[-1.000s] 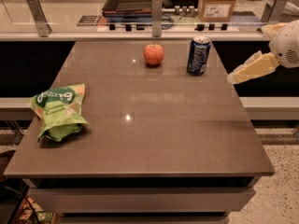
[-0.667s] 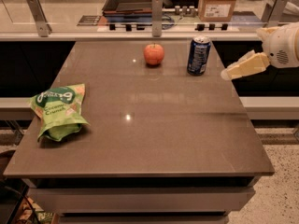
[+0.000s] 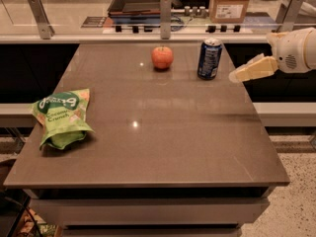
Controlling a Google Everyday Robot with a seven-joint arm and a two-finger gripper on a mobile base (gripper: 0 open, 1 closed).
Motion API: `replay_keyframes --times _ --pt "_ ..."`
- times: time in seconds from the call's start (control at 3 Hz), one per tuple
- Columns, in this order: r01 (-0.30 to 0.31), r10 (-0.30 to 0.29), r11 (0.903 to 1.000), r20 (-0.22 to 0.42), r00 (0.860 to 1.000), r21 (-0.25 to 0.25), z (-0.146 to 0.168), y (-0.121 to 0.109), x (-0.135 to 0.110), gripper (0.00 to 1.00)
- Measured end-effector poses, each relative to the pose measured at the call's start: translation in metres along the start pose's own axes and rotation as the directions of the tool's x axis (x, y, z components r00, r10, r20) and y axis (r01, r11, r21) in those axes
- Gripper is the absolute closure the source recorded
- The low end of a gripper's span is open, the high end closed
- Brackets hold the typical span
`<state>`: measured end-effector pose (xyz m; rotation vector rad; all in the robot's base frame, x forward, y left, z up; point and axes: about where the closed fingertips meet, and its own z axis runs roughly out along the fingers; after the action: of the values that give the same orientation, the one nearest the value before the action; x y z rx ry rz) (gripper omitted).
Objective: Move pepsi can near green rice chip bag
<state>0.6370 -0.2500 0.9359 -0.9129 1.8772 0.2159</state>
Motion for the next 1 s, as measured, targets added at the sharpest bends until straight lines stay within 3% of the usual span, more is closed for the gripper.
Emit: replay_keyframes --times 0.33,0.67,1.0 --pt "-0.009 0.009 0.9999 0.043 0.999 0.007 0.004 -0.002 -0.006 0.0" --pt "-0.031 0.029 0.9995 0.159 0.987 0.01 0.019 -0.007 -0.021 0.0" --pt "-0.054 0.056 0.9984 0.281 0.958 -0.012 0.039 -0.011 -0.039 0.0"
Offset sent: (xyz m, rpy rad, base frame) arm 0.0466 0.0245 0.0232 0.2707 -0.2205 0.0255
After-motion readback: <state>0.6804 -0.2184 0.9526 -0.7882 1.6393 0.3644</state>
